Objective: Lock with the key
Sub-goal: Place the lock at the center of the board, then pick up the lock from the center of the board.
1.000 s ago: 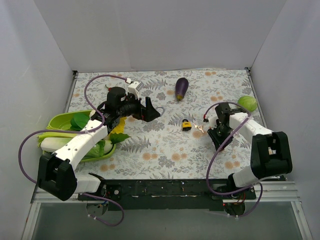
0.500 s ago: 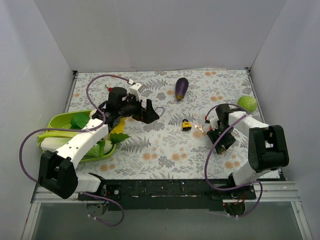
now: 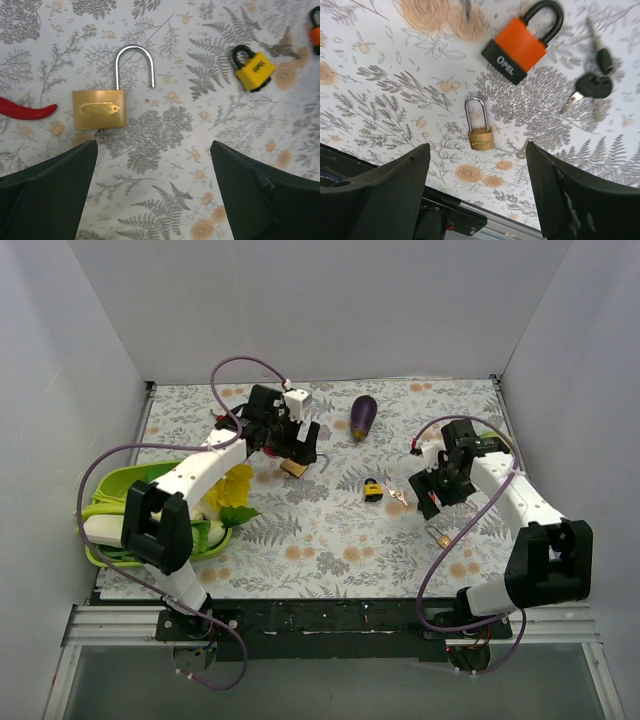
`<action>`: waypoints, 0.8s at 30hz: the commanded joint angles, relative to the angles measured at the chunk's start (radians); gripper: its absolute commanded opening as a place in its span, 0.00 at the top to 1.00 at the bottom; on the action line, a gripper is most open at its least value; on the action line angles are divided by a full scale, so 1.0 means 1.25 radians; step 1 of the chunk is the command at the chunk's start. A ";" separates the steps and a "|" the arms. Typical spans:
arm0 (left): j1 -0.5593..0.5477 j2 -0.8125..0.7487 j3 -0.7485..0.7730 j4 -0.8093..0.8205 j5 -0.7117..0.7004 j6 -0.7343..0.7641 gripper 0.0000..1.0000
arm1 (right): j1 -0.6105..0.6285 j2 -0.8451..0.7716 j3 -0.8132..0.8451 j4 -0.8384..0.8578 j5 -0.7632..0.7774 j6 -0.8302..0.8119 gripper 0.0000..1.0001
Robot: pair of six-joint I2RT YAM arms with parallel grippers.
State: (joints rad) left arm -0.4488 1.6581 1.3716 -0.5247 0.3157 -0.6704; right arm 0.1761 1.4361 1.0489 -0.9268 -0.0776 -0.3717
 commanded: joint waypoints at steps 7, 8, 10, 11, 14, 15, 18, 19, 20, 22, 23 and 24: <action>-0.001 0.254 0.238 -0.159 -0.159 0.114 0.02 | -0.002 -0.076 0.171 -0.002 -0.117 -0.054 0.09; -0.001 0.266 0.239 -0.155 -0.165 0.102 0.02 | -0.003 -0.078 0.177 -0.002 -0.122 -0.051 0.09; -0.001 0.295 0.243 -0.136 -0.190 0.076 0.02 | -0.002 -0.076 0.184 -0.003 -0.132 -0.040 0.09; -0.002 0.304 0.245 -0.135 -0.198 0.070 0.02 | -0.003 -0.078 0.184 -0.005 -0.139 -0.039 0.09; -0.001 0.338 0.254 -0.131 -0.217 0.052 0.02 | -0.003 -0.086 0.183 -0.002 -0.161 -0.036 0.09; -0.001 0.344 0.254 -0.130 -0.219 0.046 0.02 | -0.003 -0.087 0.184 -0.001 -0.164 -0.035 0.09; -0.001 0.362 0.250 -0.125 -0.233 0.038 0.02 | -0.002 -0.089 0.187 0.006 -0.169 -0.029 0.08; -0.001 0.363 0.248 -0.123 -0.238 0.037 0.02 | -0.003 -0.087 0.187 0.006 -0.171 -0.028 0.08; -0.002 0.367 0.239 -0.114 -0.240 0.036 0.05 | -0.002 -0.085 0.188 0.006 -0.172 -0.025 0.08; -0.002 0.371 0.232 -0.107 -0.241 0.026 0.07 | -0.003 -0.082 0.191 0.008 -0.171 -0.025 0.08; -0.003 0.374 0.231 -0.104 -0.239 0.025 0.09 | -0.002 -0.079 0.192 0.008 -0.170 -0.025 0.08; -0.007 0.376 0.229 -0.103 -0.241 0.019 0.10 | -0.002 -0.080 0.192 0.009 -0.170 -0.024 0.08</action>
State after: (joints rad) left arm -0.4488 2.1342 1.6508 -0.6777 0.0391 -0.6205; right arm 0.1761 1.3540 1.2419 -0.9356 -0.2657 -0.4156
